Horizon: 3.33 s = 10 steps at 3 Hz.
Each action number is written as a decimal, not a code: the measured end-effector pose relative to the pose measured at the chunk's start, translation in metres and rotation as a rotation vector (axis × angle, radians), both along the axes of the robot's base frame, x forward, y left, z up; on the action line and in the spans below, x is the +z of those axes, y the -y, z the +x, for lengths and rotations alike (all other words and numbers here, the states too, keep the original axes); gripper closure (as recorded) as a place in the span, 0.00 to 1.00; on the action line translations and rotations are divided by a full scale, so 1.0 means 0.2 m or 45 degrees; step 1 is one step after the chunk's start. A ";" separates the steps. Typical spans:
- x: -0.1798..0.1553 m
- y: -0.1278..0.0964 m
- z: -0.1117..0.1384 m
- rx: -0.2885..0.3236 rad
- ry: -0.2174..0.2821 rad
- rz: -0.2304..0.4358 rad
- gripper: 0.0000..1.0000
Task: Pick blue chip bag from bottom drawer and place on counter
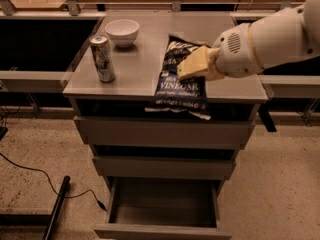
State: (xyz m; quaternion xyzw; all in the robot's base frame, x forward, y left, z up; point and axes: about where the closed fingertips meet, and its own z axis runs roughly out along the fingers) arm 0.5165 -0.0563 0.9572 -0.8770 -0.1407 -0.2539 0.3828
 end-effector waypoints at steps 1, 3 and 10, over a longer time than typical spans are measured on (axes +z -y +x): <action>0.09 0.24 0.26 -0.217 -0.039 -0.039 1.00; -0.02 0.64 0.71 -0.567 -0.142 -0.064 1.00; -0.13 0.78 0.81 -0.623 -0.276 -0.087 0.00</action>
Offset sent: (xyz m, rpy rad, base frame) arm 0.1536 -0.1570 0.0189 -0.0722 0.1103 -0.5218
